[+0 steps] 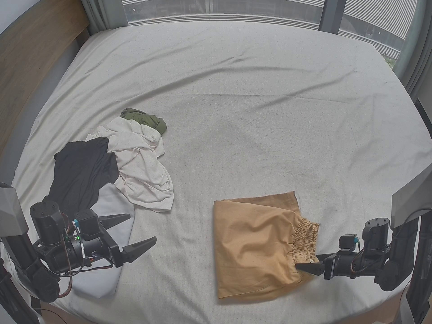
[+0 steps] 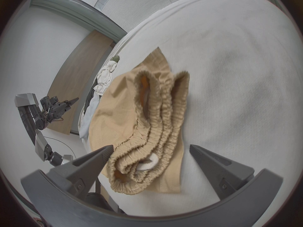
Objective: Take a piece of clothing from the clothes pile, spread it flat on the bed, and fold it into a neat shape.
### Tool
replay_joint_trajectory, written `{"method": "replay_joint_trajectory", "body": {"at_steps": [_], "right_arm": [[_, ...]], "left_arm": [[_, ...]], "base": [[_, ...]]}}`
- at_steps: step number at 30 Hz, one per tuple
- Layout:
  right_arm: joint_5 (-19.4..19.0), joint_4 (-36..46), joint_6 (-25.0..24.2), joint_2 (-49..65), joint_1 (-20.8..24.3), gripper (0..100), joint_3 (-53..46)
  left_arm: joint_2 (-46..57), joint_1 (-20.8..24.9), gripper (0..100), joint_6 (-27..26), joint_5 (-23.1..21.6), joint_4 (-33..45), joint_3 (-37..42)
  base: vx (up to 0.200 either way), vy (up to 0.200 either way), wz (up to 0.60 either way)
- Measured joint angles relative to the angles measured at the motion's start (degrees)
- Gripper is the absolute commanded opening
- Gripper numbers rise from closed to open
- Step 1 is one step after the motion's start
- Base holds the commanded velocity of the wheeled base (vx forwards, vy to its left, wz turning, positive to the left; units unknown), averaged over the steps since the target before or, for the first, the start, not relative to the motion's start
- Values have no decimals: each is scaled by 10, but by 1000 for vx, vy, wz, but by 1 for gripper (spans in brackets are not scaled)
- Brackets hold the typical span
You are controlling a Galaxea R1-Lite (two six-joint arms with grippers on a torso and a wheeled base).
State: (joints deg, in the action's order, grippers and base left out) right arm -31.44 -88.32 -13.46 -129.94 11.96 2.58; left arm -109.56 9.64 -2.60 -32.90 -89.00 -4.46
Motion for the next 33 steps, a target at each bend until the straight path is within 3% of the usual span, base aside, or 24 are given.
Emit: {"method": "replay_joint_trajectory", "body": {"at_steps": [9, 26, 27, 33], "right_arm": [[-1, 0, -20, -18, 32, 100, 0], [-4, 2, -51, -22, 52, 100, 16], [-4, 2, -53, -23, 52, 0, 18], [-2, 1, -54, -23, 52, 0, 23]], "left_arm": [[8, 0, 100, 1, -2, 0, 1], [10, 1, 100, 1, -2, 0, 1], [10, 1, 100, 1, -2, 0, 1], [10, 1, 100, 1, -2, 0, 0]], "base": [[0, 0, 0], [0, 0, 0], [0, 0, 0], [0, 0, 0]]}}
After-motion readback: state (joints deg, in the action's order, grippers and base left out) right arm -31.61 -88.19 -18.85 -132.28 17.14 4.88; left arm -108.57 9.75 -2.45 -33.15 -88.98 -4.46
